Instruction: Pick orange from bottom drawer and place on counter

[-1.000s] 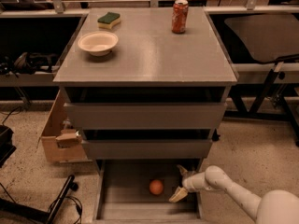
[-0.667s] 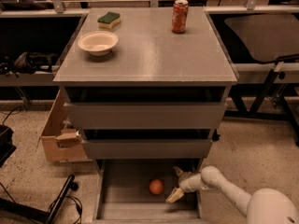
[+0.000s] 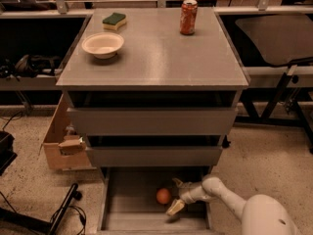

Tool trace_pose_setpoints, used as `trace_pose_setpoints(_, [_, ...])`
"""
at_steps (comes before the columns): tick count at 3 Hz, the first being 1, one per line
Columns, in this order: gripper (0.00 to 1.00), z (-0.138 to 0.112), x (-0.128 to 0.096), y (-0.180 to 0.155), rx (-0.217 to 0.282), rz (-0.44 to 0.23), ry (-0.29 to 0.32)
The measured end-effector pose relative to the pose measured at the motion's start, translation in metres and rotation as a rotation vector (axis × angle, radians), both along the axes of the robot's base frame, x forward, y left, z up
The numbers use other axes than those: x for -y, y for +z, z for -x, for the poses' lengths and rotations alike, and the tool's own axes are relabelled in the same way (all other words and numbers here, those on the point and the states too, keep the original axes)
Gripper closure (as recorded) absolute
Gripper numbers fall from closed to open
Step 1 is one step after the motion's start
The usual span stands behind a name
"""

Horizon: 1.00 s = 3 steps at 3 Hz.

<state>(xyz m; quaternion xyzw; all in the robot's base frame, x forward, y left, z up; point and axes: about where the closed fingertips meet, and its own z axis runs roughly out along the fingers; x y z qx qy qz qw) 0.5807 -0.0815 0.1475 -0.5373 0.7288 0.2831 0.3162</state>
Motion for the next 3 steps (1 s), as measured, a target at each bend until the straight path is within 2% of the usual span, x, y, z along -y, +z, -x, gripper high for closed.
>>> trace_pose_setpoints(1, [0.18,0.006,-0.017,-0.006,-0.024,-0.019,0.022])
trace_pose_setpoints(2, [0.49,0.014,-0.037,-0.015,-0.051,-0.048,0.042])
trace_pose_setpoints(3, [0.72,0.015,-0.05,-0.021,-0.064,-0.059,0.057])
